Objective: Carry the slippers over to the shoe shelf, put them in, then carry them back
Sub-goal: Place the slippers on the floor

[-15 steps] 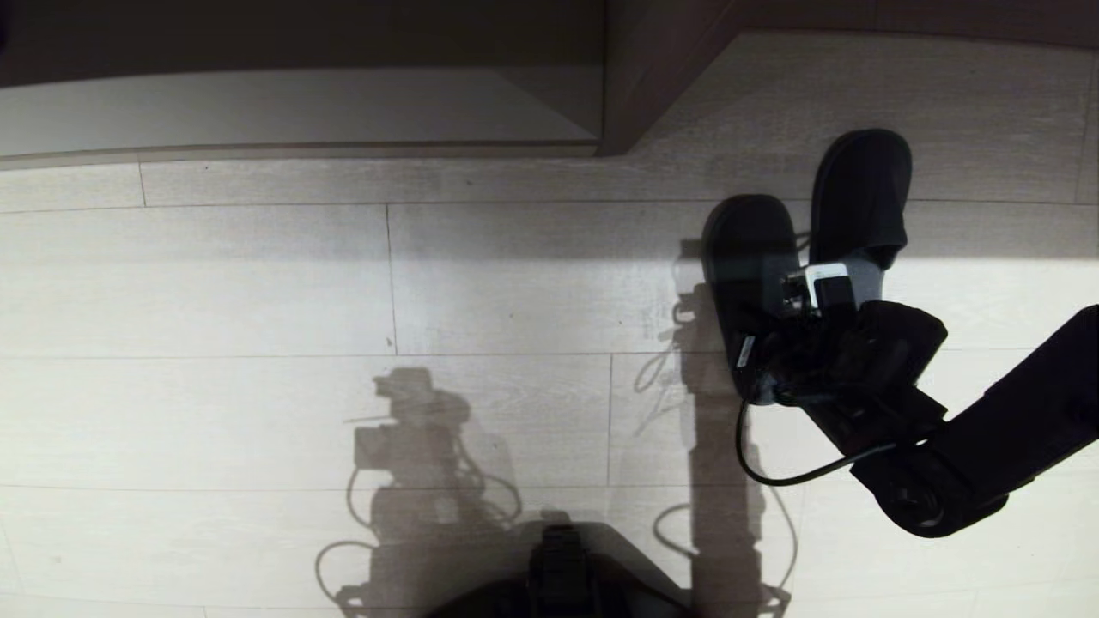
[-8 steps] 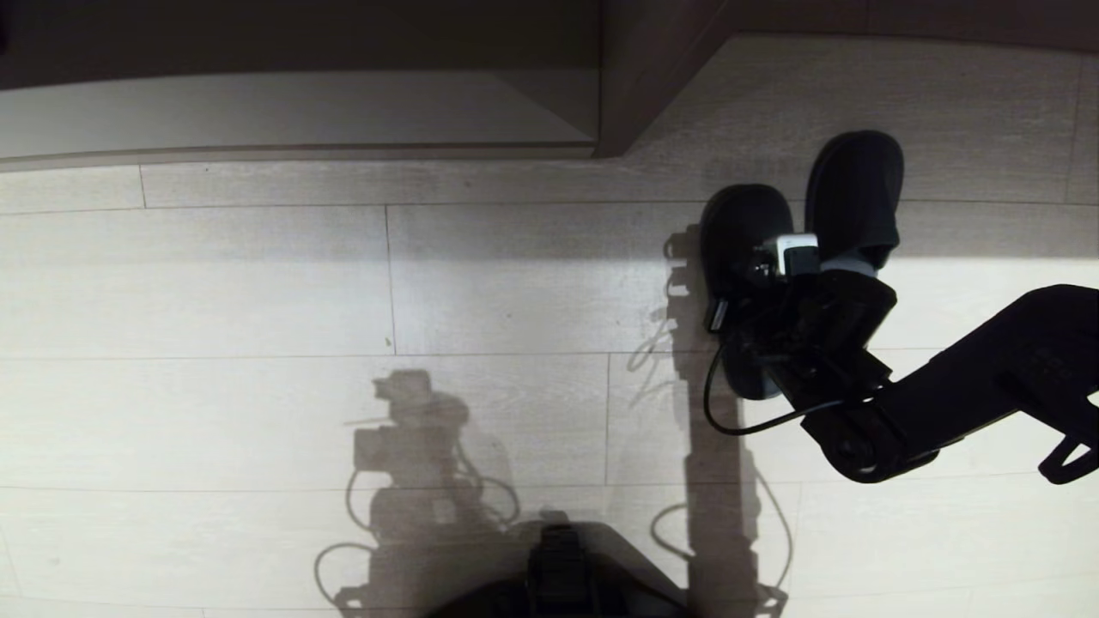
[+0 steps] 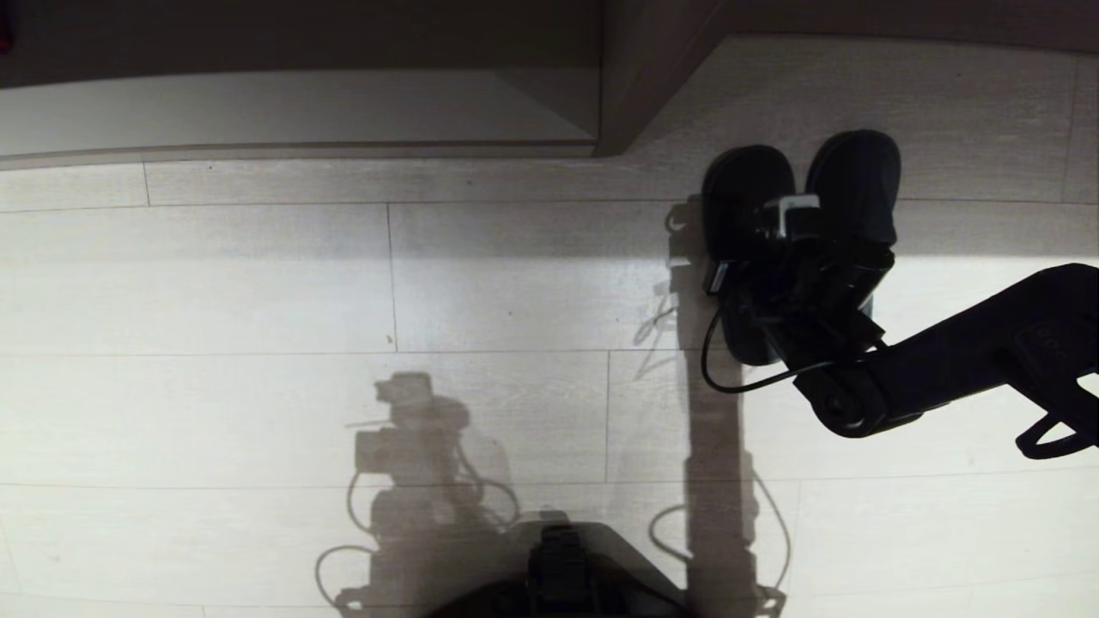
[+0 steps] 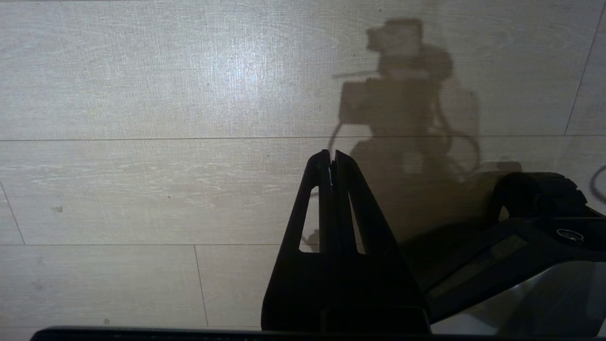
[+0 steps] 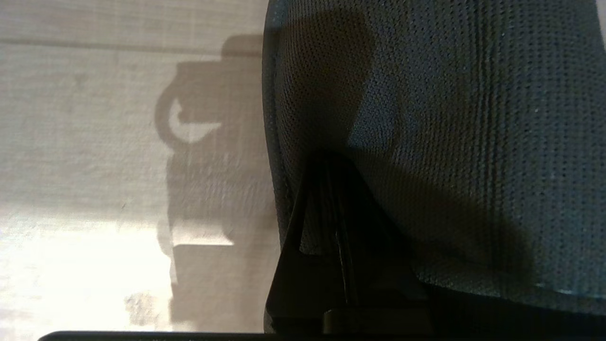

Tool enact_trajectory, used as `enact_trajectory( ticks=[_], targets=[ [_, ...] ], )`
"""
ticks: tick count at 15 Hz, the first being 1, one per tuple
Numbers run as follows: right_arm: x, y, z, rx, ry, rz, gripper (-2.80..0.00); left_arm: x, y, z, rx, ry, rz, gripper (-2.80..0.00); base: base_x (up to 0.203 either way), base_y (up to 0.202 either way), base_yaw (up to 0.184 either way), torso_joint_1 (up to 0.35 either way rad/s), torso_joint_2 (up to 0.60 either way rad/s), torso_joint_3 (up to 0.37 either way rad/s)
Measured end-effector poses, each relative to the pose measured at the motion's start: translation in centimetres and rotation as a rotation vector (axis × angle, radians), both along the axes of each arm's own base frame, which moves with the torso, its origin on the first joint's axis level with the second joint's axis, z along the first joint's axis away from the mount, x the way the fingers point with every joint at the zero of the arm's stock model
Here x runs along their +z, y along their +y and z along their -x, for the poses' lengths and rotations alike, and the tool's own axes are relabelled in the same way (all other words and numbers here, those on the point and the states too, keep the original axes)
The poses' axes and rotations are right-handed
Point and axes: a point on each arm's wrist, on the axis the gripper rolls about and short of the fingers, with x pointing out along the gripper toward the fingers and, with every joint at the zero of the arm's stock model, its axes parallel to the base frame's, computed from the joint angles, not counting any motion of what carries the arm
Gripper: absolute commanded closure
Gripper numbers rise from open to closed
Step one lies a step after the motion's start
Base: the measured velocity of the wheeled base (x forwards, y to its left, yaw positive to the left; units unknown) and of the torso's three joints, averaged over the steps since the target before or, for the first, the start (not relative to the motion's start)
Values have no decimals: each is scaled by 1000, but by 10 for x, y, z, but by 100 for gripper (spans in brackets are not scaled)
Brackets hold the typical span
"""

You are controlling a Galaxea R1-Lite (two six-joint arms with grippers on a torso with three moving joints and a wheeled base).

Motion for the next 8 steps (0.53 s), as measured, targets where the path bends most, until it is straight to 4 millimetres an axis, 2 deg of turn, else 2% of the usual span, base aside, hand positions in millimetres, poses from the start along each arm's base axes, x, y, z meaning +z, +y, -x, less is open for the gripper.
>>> enact_trajectory(
  ticks=[5, 8],
  targets=[
    [-2, -16, 15, -38, 40, 8, 0, 0, 0, 0, 0, 0, -1, 0, 0, 0, 0, 0, 0, 0],
    [2, -18, 19, -44, 41, 20, 0, 0, 0, 0, 0, 0, -1, 0, 0, 0, 0, 0, 0, 0]
  ],
)
